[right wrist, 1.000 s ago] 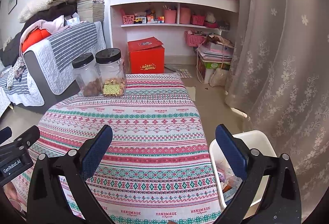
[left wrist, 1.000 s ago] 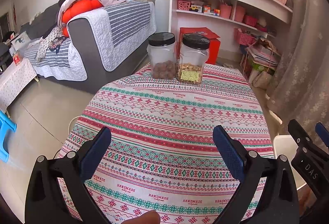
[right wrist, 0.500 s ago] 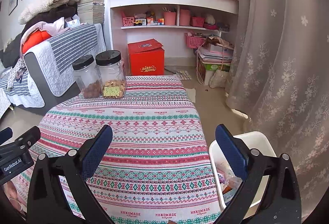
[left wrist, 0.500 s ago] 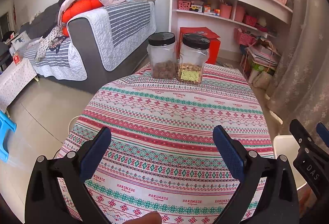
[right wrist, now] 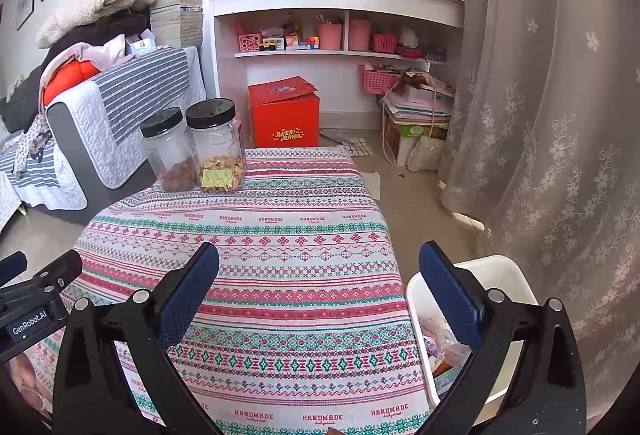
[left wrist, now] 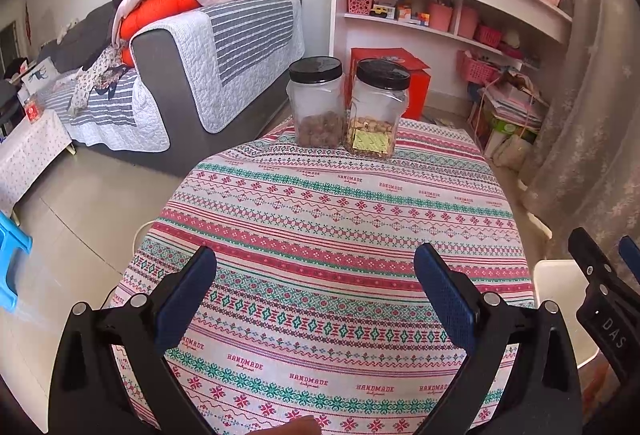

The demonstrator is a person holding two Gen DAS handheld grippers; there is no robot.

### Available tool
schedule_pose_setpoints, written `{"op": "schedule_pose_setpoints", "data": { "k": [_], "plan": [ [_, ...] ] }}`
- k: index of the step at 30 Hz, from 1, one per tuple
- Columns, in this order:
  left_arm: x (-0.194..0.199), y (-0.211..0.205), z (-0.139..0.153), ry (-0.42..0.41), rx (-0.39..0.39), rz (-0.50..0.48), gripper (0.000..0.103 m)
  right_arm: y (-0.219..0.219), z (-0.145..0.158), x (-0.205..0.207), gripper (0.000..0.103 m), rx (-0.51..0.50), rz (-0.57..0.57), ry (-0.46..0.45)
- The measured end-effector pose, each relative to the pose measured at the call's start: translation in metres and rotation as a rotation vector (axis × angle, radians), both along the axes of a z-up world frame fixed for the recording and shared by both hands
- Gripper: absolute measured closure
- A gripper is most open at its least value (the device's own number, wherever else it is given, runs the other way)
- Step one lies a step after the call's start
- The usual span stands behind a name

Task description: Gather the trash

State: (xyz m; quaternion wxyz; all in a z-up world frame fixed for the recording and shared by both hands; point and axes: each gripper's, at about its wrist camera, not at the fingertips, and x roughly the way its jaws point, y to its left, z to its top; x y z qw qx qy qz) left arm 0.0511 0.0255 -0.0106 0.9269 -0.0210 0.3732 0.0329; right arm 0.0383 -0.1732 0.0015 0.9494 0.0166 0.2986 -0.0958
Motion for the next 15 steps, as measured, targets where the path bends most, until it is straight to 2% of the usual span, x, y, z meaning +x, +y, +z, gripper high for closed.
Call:
{"op": "schedule_pose_setpoints", "data": {
  "k": [15],
  "plan": [
    [-0.0011, -0.0018, 0.0003, -0.004, 0.027, 0.008, 0.008, 0.0018, -0.0012, 0.0034, 0.007, 0.011, 0.002, 0.003]
  ]
}}
